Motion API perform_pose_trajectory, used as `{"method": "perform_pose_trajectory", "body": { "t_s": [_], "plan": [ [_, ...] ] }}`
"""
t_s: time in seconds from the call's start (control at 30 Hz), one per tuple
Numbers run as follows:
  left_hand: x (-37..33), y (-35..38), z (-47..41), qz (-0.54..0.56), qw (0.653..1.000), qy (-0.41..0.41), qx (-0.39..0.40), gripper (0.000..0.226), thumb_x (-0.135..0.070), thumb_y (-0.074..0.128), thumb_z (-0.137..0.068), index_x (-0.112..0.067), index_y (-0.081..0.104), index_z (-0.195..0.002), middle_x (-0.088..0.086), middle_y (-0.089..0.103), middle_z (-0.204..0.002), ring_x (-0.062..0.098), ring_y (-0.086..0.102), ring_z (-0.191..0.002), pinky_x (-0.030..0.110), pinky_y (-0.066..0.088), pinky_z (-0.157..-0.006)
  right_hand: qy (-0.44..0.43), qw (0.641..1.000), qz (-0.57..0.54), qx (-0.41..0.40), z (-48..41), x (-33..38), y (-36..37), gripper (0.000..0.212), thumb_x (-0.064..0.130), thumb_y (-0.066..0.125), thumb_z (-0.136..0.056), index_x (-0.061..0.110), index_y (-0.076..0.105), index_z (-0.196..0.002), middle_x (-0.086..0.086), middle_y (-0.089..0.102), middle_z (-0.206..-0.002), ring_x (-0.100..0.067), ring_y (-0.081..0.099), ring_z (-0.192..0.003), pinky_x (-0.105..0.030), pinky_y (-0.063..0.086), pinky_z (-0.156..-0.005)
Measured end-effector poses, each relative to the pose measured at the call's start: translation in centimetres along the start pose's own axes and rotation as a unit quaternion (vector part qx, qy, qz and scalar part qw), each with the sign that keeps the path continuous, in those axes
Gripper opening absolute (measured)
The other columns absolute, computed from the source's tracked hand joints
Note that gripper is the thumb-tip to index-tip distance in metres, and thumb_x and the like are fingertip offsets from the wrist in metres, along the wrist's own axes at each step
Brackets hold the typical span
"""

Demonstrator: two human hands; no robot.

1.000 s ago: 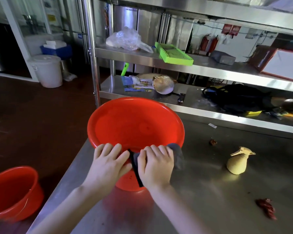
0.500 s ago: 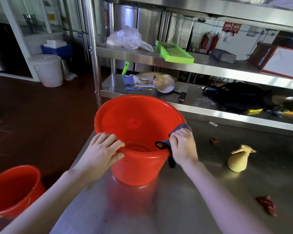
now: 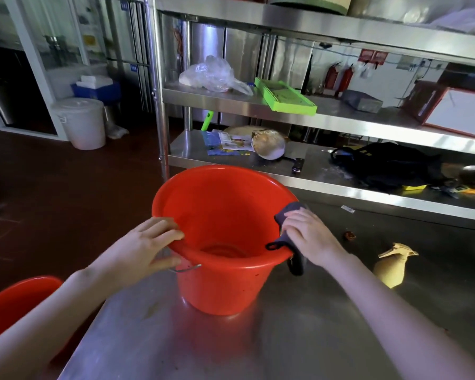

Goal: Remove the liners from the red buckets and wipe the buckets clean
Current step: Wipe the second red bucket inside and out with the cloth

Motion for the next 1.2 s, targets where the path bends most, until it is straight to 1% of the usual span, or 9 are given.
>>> {"method": "perform_pose_trajectory", "body": {
  "t_s": [0.1,0.17,0.27,0.47,0.6,0.73,0.9,1.07,1.2],
  "plan": [
    [-0.2,1.2,0.0,0.0,0.999,-0.026,-0.019,0.074,-0.066,0.021,-0.092,-0.014,0.066,-0.118,-0.001,0.059,-0.119,0.024,0.042,-0.131,0.037,0.033,-0.112,0.028,0.999,-0.013,-0.028,0.2,-0.5,0.4,0.035,0.014,0.041,-0.099,0.007,0.069,-0.078,-0.003,0.069,-0.096,-0.021,0.057,-0.112,-0.026,0.022,-0.113],
    [-0.2,1.6,-0.1,-0.022,0.999,-0.029,-0.031,0.072,-0.066,0.019,-0.094,-0.015,0.068,-0.112,-0.001,0.06,-0.11,0.025,0.049,-0.119,0.045,0.034,-0.111,0.062,0.993,-0.054,-0.087,0.8,1.6,0.8,0.038,0.014,0.04,-0.093,0.006,0.065,-0.066,-0.004,0.067,-0.077,-0.026,0.061,-0.088,-0.04,0.04,-0.1],
    [-0.2,0.9,-0.7,-0.052,0.998,-0.01,-0.024,0.061,-0.064,0.03,-0.089,-0.02,0.069,-0.105,-0.004,0.058,-0.097,0.024,0.053,-0.098,0.051,0.038,-0.108,0.112,0.978,-0.031,-0.174,1.7,6.3,1.3,0.04,0.02,0.037,-0.088,0.012,0.055,-0.053,-0.001,0.057,-0.056,-0.028,0.054,-0.062,-0.041,0.046,-0.075],
    [-4.7,1.8,-2.2,-0.013,0.999,0.036,-0.016,0.049,-0.07,0.046,-0.081,-0.025,0.064,-0.088,-0.013,0.045,-0.079,0.012,0.035,-0.074,0.032,0.044,-0.067,0.086,0.978,0.021,-0.191,2.4,15.0,3.1,0.034,0.027,0.048,-0.09,0.02,0.053,-0.057,0.004,0.054,-0.055,-0.023,0.05,-0.058,-0.038,0.041,-0.066],
    [-1.3,0.5,-1.5,-0.008,0.999,0.009,0.03,0.071,-0.08,0.028,-0.082,-0.026,0.068,-0.103,-0.015,0.053,-0.089,0.01,0.05,-0.089,0.028,0.044,-0.085,-0.01,0.993,0.002,-0.114,1.2,10.0,1.6,0.037,0.027,0.04,-0.09,0.015,0.06,-0.061,-0.001,0.059,-0.059,-0.027,0.055,-0.062,-0.038,0.045,-0.068],
    [1.6,-0.1,0.0,-0.052,0.997,-0.033,0.051,0.07,-0.07,0.02,-0.088,-0.026,0.059,-0.126,-0.006,0.053,-0.127,0.019,0.039,-0.136,0.046,0.022,-0.117,-0.002,1.0,-0.019,-0.013,-0.2,3.2,0.4,0.035,0.018,0.042,-0.095,0.008,0.067,-0.074,-0.004,0.066,-0.077,-0.026,0.057,-0.083,-0.036,0.039,-0.096],
    [-1.0,0.8,-0.3,-0.092,0.995,-0.036,-0.012,0.058,-0.059,0.034,-0.087,-0.014,0.069,-0.1,0.005,0.057,-0.092,0.034,0.057,-0.092,0.055,0.05,-0.09,0.072,0.991,-0.048,-0.099,0.0,5.0,0.6,0.036,0.025,0.033,-0.087,0.016,0.051,-0.056,0.0,0.055,-0.061,-0.027,0.051,-0.07,-0.042,0.043,-0.084],
    [-6.2,1.5,-1.0,-0.113,0.992,-0.057,-0.015,0.052,-0.062,0.038,-0.08,-0.019,0.066,-0.09,-0.001,0.054,-0.082,0.026,0.055,-0.077,0.042,0.049,-0.07,0.112,0.974,-0.006,-0.199,1.7,13.6,2.9,0.029,0.025,0.047,-0.079,0.018,0.05,-0.051,-0.001,0.054,-0.052,-0.027,0.049,-0.058,-0.038,0.04,-0.066],
    [-5.8,1.6,-0.8,-0.047,0.997,-0.068,0.009,0.063,-0.071,0.03,-0.082,-0.021,0.065,-0.1,-0.008,0.053,-0.089,0.021,0.053,-0.089,0.04,0.044,-0.089,0.024,0.979,-0.007,-0.202,1.8,13.8,3.0,0.027,0.021,0.049,-0.081,0.017,0.051,-0.054,0.001,0.051,-0.052,-0.025,0.048,-0.056,-0.036,0.039,-0.061]
  ]
}}
Point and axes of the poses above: each hand's wrist, its own z-axis away from the middle knuckle, its own y-axis out of the palm, x = y × z, the point moved 2 cm from there along -z, towards the middle knuckle
